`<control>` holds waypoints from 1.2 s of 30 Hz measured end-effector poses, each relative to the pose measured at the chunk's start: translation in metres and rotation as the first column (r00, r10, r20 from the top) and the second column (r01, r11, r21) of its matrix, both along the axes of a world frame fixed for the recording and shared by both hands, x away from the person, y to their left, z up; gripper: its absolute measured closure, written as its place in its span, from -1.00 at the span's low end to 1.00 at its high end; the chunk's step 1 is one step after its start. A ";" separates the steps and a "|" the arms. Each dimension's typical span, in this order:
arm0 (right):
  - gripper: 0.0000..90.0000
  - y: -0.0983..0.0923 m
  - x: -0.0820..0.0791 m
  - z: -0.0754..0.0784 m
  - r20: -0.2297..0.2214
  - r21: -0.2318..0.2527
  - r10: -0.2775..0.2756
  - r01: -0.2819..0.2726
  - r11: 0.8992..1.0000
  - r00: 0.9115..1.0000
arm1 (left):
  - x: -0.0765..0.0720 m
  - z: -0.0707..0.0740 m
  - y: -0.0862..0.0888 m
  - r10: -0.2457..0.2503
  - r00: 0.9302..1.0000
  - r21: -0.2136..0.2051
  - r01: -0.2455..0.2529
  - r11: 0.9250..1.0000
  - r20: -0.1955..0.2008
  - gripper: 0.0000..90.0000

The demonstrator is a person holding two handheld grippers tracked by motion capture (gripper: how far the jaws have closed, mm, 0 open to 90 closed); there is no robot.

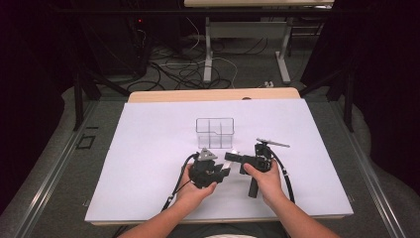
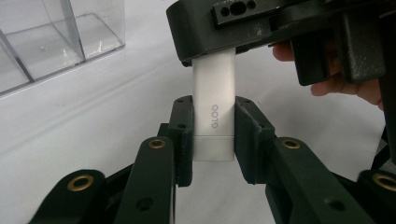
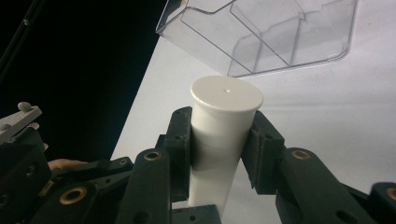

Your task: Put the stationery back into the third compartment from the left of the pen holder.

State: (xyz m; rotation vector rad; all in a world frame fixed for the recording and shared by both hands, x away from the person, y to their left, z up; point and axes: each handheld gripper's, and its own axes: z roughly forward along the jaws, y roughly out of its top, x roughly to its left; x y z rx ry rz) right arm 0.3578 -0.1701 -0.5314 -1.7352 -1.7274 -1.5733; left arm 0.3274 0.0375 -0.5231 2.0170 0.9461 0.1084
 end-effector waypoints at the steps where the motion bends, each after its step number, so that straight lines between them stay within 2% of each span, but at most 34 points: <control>1: 0.47 0.001 0.000 -0.001 0.002 -0.002 -0.008 0.008 1.000 1.000 | 0.000 -0.001 0.000 -0.002 1.000 -0.002 0.002 1.000 0.003 0.57; 3: 0.47 0.000 0.001 -0.001 -0.007 -0.005 0.002 -0.002 1.000 1.000 | 0.001 -0.001 0.001 -0.002 1.000 0.002 0.002 1.000 0.009 0.57; 4: 0.47 0.000 0.001 -0.001 -0.008 -0.009 0.005 -0.005 1.000 1.000 | 0.000 -0.001 0.000 0.005 1.000 -0.004 -0.005 1.000 -0.004 0.57; 8: 0.47 0.001 0.002 0.000 -0.006 -0.008 0.009 -0.009 1.000 1.000 | 0.001 -0.002 0.001 0.002 1.000 0.002 -0.002 1.000 -0.011 0.55; 9: 0.48 0.002 0.002 0.000 0.000 -0.017 0.004 -0.004 1.000 1.000 | 0.002 -0.003 0.001 0.000 1.000 0.010 0.000 1.000 -0.002 0.52; 11: 0.48 0.003 0.002 0.001 -0.001 -0.018 -0.002 0.001 1.000 1.000 | 0.002 -0.004 0.001 0.005 1.000 0.004 -0.005 1.000 -0.021 0.46; 15: 0.48 0.000 0.004 0.001 0.029 -0.040 -0.013 0.014 0.999 1.000 | 0.002 -0.006 0.000 0.010 1.000 0.009 -0.010 1.000 -0.018 0.37; 16: 0.48 0.000 0.005 0.002 0.031 -0.035 -0.020 0.021 0.999 0.999 | 0.003 -0.006 0.002 0.005 1.000 0.024 -0.004 1.000 -0.014 0.36; 17: 0.48 -0.002 0.005 0.002 0.041 -0.048 -0.020 0.022 0.999 0.999 | 0.003 -0.007 0.001 0.012 1.000 0.013 -0.012 1.000 -0.018 0.34; 21: 0.48 -0.005 0.008 0.009 0.081 -0.071 -0.030 0.036 0.997 0.996 | 0.006 -0.007 0.005 0.012 1.000 0.032 -0.012 0.999 0.009 0.26; 22: 0.48 -0.007 0.010 0.015 0.129 -0.107 -0.041 0.055 0.993 0.991 | 0.007 -0.007 0.007 0.015 1.000 0.029 -0.016 0.999 0.016 0.22; 23: 0.48 -0.007 0.011 0.019 0.161 -0.122 -0.048 0.069 0.990 0.986 | 0.008 -0.006 0.008 0.020 1.000 0.032 -0.021 0.999 0.018 0.19; 24: 0.48 -0.007 0.011 0.019 0.161 -0.122 -0.048 0.069 0.990 0.986 | 0.009 -0.006 0.010 0.021 0.999 0.039 -0.022 0.999 0.028 0.19; 28: 0.48 -0.009 0.016 0.032 0.276 -0.211 -0.027 0.088 0.974 0.961 | 0.014 -0.007 0.016 0.048 0.998 0.022 -0.049 0.999 0.032 0.10; 32: 0.48 -0.007 0.023 0.043 0.329 -0.257 -0.026 0.116 0.959 0.944 | 0.018 -0.006 0.023 0.059 0.997 0.043 -0.062 0.997 0.057 0.02; 36: 0.47 -0.003 0.032 0.054 0.369 -0.291 -0.022 0.138 0.947 0.929 | 0.023 -0.005 0.032 0.064 0.995 0.044 -0.067 0.997 0.075 -0.06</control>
